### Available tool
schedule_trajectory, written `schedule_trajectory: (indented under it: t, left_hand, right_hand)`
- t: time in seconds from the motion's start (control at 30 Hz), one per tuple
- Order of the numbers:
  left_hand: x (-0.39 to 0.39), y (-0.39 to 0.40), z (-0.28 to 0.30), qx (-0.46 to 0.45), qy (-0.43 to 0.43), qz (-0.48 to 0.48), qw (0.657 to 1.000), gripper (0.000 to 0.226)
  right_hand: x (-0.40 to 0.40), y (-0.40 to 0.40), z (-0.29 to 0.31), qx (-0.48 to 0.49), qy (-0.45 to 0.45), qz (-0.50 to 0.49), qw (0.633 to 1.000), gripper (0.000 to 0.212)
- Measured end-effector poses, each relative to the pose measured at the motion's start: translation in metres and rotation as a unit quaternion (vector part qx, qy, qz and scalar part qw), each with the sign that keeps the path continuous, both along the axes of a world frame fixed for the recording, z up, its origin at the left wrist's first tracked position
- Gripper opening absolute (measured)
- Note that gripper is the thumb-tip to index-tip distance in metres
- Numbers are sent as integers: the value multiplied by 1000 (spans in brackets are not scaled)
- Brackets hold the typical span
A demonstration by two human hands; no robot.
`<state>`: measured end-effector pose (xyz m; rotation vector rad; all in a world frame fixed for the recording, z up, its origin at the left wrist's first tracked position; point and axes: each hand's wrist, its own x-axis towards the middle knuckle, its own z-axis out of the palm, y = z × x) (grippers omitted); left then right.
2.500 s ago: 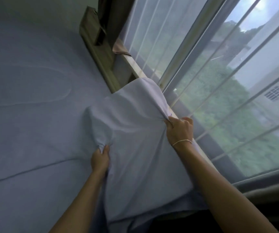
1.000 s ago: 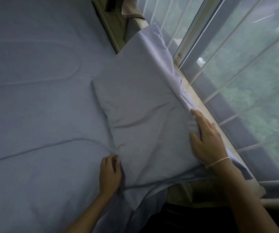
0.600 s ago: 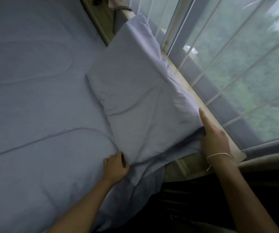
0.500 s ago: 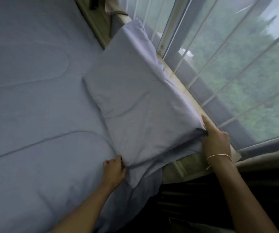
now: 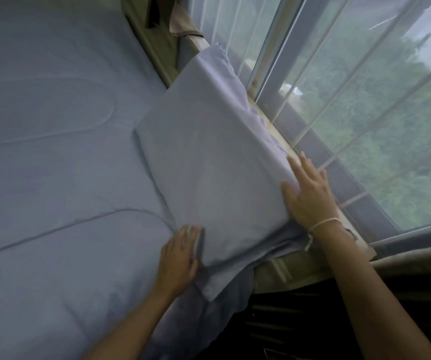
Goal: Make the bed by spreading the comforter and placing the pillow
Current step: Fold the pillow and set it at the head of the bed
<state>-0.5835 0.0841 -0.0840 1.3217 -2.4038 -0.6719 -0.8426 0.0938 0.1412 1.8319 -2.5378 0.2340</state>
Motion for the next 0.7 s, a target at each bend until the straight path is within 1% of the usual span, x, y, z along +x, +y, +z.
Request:
schedule_trajectory:
  t: [0.03,0.07,0.13,0.2,0.27,0.33,0.4,0.47,0.53,0.6,0.67,0.7]
  left_hand:
    - [-6,-6,3,-14,-32,-44,998,81]
    - [-8,-8,5,-14,-69,-99,993,89]
    - [-3,2,-3,6,-114,-159,981,98]
    - [9,14,-13,31,-119,-186,975,97]
    - [18,8,-12,3,-85,-198,977,85]
    - [13,-19,0,-47,-30,-165,985,72]
    - [-3,-55,19,-77,-10,-107,991,65]
    - [-28,-92,39,-77,-21,-60,995,65]
    - [-56,-124,56,-43,-37,-12,998,63]
    - [-76,-143,57,11,-53,14,998,64]
    - [-78,-141,40,50,-74,25,996,71]
    - [-73,-134,28,57,-74,32,995,78]
  right_hand:
    - [1,-7,-6,35,13,12,999,62]
    - [-3,-10,-13,78,16,8,997,65]
    - [-14,-5,-20,130,-17,-28,991,64]
    - [-25,-1,-17,101,-50,-61,992,56]
    - [-27,-11,-9,30,-53,-81,995,51]
    - [-21,-36,-2,-38,-50,-69,996,48]
    - [-10,-71,-2,-62,-42,-20,997,48]
    - [3,-102,-13,-41,-28,30,998,50]
    - [6,-115,-31,-2,-6,51,999,55]
    - [-7,-107,-44,33,7,22,999,63]
    - [-30,-87,-47,56,-33,-34,997,67]
    - [-39,-77,-44,70,-57,-61,994,66]
